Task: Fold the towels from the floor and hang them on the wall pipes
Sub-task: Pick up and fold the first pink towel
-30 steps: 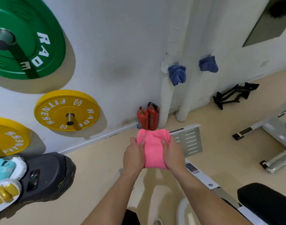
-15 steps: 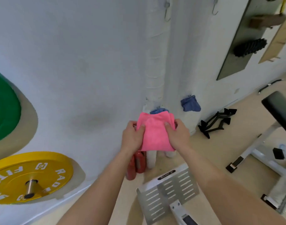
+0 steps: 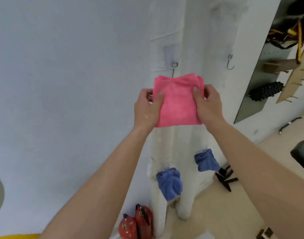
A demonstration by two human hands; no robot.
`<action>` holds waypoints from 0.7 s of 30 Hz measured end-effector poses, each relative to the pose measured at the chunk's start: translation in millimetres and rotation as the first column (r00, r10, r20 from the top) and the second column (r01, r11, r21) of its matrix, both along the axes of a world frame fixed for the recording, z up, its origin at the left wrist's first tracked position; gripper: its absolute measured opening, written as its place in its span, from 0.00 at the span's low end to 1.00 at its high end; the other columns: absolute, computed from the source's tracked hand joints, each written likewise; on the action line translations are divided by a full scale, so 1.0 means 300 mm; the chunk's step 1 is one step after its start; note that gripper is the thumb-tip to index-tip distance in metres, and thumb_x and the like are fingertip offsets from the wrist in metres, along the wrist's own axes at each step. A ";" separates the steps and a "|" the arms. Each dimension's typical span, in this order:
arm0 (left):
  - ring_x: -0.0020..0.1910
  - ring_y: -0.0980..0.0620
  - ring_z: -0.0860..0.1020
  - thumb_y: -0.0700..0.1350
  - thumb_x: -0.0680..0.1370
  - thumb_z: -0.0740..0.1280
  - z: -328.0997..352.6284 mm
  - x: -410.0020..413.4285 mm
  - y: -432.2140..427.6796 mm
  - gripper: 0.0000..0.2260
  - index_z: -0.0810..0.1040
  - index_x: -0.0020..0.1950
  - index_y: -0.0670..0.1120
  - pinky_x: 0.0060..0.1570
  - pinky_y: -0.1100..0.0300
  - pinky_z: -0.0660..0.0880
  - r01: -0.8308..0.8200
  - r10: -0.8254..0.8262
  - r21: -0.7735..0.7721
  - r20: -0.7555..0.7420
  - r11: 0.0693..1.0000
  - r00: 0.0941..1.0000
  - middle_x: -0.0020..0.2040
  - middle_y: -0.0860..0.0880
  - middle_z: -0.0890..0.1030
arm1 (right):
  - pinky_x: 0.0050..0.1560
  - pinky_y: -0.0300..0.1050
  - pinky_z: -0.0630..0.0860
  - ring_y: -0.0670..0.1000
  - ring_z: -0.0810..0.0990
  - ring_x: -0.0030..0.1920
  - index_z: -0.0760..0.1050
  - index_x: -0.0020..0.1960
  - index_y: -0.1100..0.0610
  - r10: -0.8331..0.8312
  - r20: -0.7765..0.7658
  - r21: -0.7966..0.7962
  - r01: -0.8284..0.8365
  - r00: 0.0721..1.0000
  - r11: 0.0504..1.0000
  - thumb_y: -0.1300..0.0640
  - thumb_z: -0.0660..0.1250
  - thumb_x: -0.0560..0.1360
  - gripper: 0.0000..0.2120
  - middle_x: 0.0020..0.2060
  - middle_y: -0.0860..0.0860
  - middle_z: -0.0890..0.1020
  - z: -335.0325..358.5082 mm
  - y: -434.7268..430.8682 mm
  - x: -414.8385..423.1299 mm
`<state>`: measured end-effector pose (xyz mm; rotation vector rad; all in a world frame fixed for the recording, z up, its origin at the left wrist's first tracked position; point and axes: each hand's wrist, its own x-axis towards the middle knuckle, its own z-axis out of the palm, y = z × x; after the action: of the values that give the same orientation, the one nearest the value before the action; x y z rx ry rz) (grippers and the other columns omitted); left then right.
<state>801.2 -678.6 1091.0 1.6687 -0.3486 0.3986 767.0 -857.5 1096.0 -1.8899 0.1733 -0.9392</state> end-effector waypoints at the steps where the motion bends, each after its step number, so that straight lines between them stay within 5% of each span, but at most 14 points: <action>1: 0.40 0.62 0.76 0.52 0.79 0.68 0.059 0.026 -0.025 0.09 0.75 0.54 0.49 0.38 0.74 0.71 -0.016 0.016 -0.023 0.018 1.000 1.000 0.45 0.55 0.78 | 0.40 0.32 0.68 0.40 0.72 0.39 0.73 0.50 0.54 0.005 0.035 -0.001 -0.005 0.999 1.000 0.50 0.65 0.80 0.08 0.41 0.44 0.75 0.058 -0.019 0.036; 5: 0.39 0.62 0.75 0.53 0.79 0.67 0.210 0.130 -0.103 0.08 0.76 0.51 0.50 0.36 0.73 0.70 -0.110 0.112 -0.062 0.033 0.992 0.993 0.43 0.56 0.77 | 0.36 0.27 0.66 0.39 0.72 0.37 0.73 0.49 0.54 0.040 0.084 -0.046 -0.036 0.996 0.998 0.50 0.66 0.79 0.07 0.38 0.42 0.74 0.211 -0.094 0.176; 10: 0.40 0.55 0.79 0.52 0.75 0.70 0.169 0.241 -0.107 0.07 0.79 0.44 0.49 0.43 0.58 0.76 -0.196 0.195 -0.006 -0.075 0.981 0.978 0.40 0.54 0.81 | 0.40 0.41 0.69 0.51 0.77 0.41 0.79 0.50 0.57 0.097 -0.122 -0.132 -0.113 0.988 0.985 0.51 0.68 0.77 0.09 0.41 0.51 0.80 0.172 -0.153 0.308; 16: 0.36 0.46 0.79 0.44 0.75 0.73 0.035 0.244 -0.128 0.09 0.80 0.43 0.38 0.39 0.52 0.83 -0.069 0.034 -0.107 -0.299 0.992 0.954 0.36 0.44 0.79 | 0.37 0.41 0.76 0.52 0.81 0.38 0.74 0.54 0.54 0.253 -0.100 0.151 -0.236 0.962 0.960 0.56 0.73 0.73 0.12 0.40 0.52 0.83 0.067 -0.151 0.340; 18: 0.38 0.49 0.79 0.42 0.73 0.74 0.048 0.245 -0.136 0.06 0.79 0.46 0.42 0.42 0.53 0.80 -0.110 0.078 -0.118 -0.245 0.987 0.966 0.39 0.47 0.80 | 0.38 0.41 0.77 0.48 0.80 0.37 0.70 0.58 0.52 0.248 0.009 0.047 -0.248 0.969 0.968 0.61 0.72 0.72 0.18 0.44 0.50 0.81 0.081 -0.157 0.331; 21: 0.43 0.56 0.77 0.41 0.70 0.75 0.083 0.241 -0.120 0.15 0.73 0.51 0.51 0.43 0.65 0.75 -0.301 0.295 0.037 0.116 0.953 0.948 0.49 0.53 0.77 | 0.48 0.39 0.77 0.47 0.78 0.45 0.78 0.56 0.54 0.249 0.180 -0.276 -0.194 0.952 0.941 0.70 0.66 0.70 0.18 0.49 0.51 0.77 0.104 -0.167 0.325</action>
<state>873.5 -714.5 1115.8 1.7621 -0.1876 0.7141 864.5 -907.5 1127.3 -1.9744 -0.2993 -1.0365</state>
